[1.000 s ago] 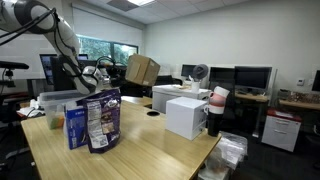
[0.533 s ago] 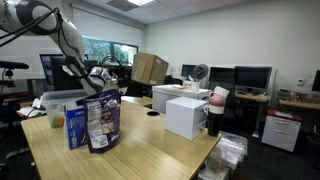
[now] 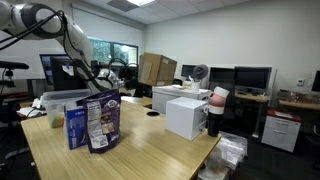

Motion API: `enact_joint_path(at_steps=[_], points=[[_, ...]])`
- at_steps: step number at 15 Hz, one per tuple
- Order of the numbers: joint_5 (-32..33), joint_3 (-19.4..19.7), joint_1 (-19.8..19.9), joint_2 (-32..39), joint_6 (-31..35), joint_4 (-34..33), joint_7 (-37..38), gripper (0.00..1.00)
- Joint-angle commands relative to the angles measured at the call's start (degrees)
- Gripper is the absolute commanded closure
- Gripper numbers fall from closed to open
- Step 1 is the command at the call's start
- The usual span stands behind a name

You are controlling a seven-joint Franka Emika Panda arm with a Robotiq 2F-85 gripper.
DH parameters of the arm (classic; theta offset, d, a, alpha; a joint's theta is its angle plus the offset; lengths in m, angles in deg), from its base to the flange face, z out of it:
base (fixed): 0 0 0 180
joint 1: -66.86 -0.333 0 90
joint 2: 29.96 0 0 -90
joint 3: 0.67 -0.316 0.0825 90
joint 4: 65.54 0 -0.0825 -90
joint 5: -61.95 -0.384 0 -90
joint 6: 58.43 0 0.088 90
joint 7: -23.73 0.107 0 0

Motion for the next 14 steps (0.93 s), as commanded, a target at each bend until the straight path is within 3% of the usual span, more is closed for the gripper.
enact_joint_path(at_steps=[1,14], points=[[-0.6,-0.4,0.0,0.9,-2.9,-1.8,2.1,0.0],[5.8,-0.1,-1.6,-1.1,-1.7,1.5,9.5,0.0]])
